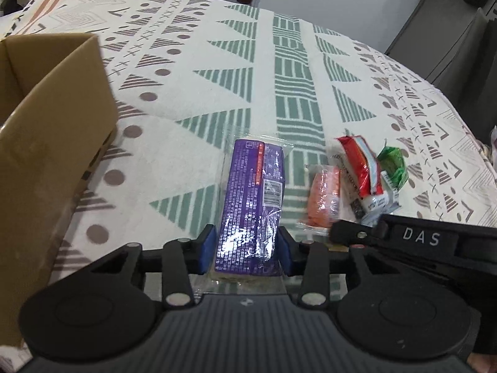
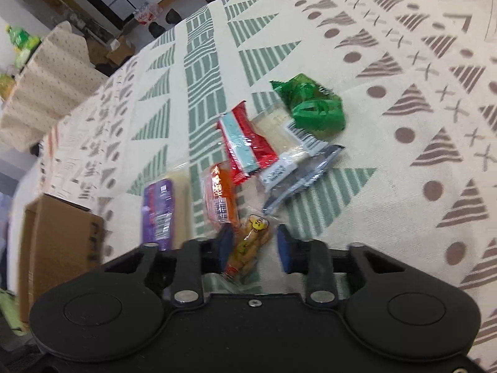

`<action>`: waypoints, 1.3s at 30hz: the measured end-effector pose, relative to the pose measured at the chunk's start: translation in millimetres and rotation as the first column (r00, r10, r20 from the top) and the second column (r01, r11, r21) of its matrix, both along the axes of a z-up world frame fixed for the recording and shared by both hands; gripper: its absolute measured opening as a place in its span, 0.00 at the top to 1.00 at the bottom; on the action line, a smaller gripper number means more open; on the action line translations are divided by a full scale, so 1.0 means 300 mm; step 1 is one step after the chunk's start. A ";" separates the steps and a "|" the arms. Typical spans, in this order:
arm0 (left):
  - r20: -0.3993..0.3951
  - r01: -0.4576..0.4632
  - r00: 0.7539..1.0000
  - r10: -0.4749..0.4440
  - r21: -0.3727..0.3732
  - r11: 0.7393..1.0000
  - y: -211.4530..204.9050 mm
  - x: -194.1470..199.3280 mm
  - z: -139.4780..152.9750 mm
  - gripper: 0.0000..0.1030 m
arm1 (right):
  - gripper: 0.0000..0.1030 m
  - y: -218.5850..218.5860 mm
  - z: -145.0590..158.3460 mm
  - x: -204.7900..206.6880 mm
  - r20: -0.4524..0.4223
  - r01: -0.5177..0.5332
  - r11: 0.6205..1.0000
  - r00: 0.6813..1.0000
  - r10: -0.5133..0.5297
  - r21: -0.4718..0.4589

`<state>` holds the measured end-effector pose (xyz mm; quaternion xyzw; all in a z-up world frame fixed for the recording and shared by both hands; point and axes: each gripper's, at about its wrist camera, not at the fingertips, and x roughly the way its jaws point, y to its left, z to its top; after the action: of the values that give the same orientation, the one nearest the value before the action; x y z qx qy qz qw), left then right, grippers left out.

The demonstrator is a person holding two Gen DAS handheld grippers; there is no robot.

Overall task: Organize snacks
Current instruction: 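Grasp the purple bar with the left gripper while the right gripper grasps the bread stick packet, then lift the purple bar with the left gripper while the right gripper holds the bread stick packet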

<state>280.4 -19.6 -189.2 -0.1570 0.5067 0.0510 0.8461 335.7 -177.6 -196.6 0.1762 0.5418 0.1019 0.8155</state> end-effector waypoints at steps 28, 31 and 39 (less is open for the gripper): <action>0.094 -0.034 0.995 0.027 0.079 0.996 0.006 -0.156 0.234 0.88 | 0.87 -0.079 0.169 -0.105 0.125 0.010 0.984 0.992 -0.033 0.178; 0.084 -0.026 0.996 0.020 0.069 0.997 -0.004 -0.168 0.237 1.00 | 0.87 -0.088 0.177 -0.118 0.130 0.012 0.983 0.991 -0.036 0.181; 0.020 -0.030 0.999 0.029 0.070 0.997 -0.029 -0.186 0.186 0.92 | 0.87 -0.130 0.129 -0.150 0.088 0.038 0.990 0.995 -0.051 0.138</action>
<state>224.5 -28.3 -133.6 -0.1349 0.4941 0.0798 0.8551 290.9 -216.4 -157.9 0.2385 0.4917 0.1282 0.8276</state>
